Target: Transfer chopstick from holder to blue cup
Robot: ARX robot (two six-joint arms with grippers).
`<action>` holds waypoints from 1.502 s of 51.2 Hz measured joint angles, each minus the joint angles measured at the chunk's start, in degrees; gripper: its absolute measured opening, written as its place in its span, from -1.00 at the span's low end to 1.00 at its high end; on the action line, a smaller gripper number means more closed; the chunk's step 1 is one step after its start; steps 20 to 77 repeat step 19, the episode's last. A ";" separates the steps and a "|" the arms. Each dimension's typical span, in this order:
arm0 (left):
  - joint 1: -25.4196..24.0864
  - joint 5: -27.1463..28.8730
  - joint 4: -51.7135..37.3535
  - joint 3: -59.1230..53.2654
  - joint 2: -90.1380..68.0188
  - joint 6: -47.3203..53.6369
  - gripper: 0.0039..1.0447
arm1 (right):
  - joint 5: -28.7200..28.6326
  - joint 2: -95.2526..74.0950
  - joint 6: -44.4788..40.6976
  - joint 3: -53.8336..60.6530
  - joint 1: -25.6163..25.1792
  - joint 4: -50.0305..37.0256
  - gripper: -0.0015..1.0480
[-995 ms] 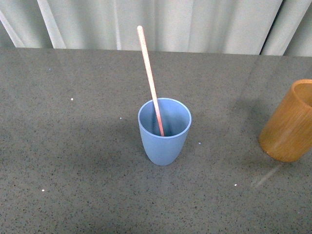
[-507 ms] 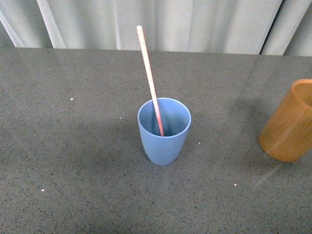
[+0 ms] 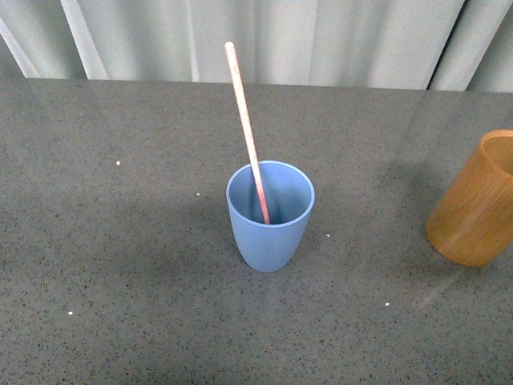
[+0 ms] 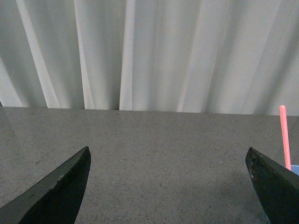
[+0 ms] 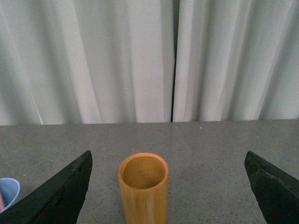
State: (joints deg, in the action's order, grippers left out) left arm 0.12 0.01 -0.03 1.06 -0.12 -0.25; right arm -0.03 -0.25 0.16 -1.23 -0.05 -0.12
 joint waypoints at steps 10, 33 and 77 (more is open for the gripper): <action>0.00 0.00 0.00 0.00 0.00 0.00 0.87 | 0.02 0.00 0.02 0.00 0.00 0.00 0.81; 0.00 0.00 0.00 0.00 0.00 0.00 0.87 | 0.02 0.00 0.02 0.00 0.00 0.00 0.81; 0.00 0.00 0.00 0.00 0.00 0.00 0.87 | 0.02 0.00 0.02 0.00 0.00 0.00 0.81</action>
